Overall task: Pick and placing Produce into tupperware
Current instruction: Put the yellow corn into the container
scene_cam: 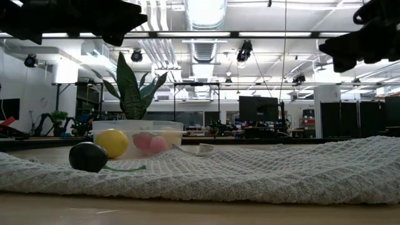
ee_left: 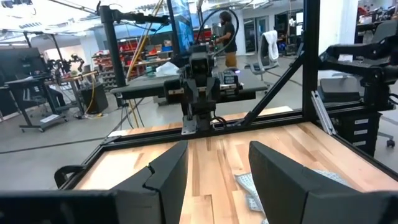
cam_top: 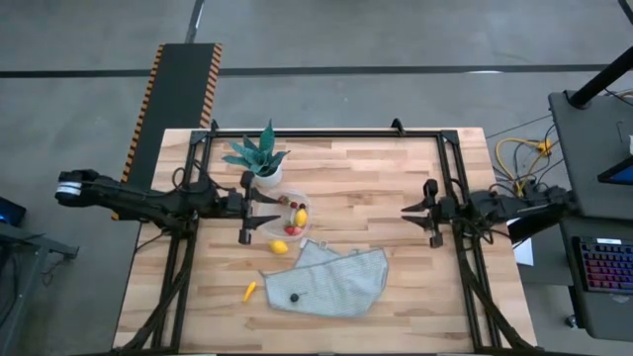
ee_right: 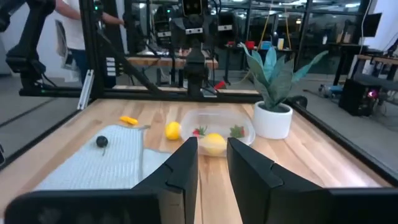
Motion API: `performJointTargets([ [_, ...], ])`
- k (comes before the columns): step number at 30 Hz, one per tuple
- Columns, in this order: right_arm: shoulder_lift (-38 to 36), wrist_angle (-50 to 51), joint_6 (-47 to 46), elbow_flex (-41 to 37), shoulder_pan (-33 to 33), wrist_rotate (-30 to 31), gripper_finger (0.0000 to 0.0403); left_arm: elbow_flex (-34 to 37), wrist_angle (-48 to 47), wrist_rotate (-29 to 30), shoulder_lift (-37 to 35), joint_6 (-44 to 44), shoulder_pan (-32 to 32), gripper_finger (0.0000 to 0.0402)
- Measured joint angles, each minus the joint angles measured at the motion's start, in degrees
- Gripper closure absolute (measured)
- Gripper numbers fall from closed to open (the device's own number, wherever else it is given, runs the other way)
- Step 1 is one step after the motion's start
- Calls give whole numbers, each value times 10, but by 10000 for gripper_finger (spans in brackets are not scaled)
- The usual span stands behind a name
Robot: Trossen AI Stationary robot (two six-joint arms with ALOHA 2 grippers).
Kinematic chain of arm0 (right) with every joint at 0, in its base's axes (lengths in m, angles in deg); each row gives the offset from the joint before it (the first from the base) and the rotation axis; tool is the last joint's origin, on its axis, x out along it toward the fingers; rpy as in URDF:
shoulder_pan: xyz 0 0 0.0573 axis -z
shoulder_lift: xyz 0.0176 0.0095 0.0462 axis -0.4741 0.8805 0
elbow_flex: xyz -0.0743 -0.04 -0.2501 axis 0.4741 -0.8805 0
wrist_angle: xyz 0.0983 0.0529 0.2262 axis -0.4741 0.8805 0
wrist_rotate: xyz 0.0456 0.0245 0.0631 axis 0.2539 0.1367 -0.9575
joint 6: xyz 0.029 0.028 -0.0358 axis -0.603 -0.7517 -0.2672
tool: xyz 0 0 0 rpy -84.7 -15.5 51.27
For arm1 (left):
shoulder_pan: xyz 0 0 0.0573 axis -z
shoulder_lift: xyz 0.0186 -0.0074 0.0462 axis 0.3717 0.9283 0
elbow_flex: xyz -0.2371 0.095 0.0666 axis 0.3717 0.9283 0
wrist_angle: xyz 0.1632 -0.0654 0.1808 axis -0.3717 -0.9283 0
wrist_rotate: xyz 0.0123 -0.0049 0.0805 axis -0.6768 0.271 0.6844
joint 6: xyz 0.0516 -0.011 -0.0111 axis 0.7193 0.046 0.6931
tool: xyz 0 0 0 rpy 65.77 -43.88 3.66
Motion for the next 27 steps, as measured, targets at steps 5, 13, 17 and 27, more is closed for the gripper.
performJointTargets([
  [5, -40, -12, 4, -23, 0, 3, 324, 1, -2, 9, -8, 1, 0, 245],
  [13, -29, -14, 14, -23, 0, 27, 330, 1, 4, 28, -11, 40, -1, 245],
  [17, -28, -13, 14, -23, 0, 27, 326, -4, 21, 29, -13, 42, -1, 245],
  [27, -28, -12, 14, -23, 0, 26, 326, -92, -193, 69, -13, 133, 13, 226],
])
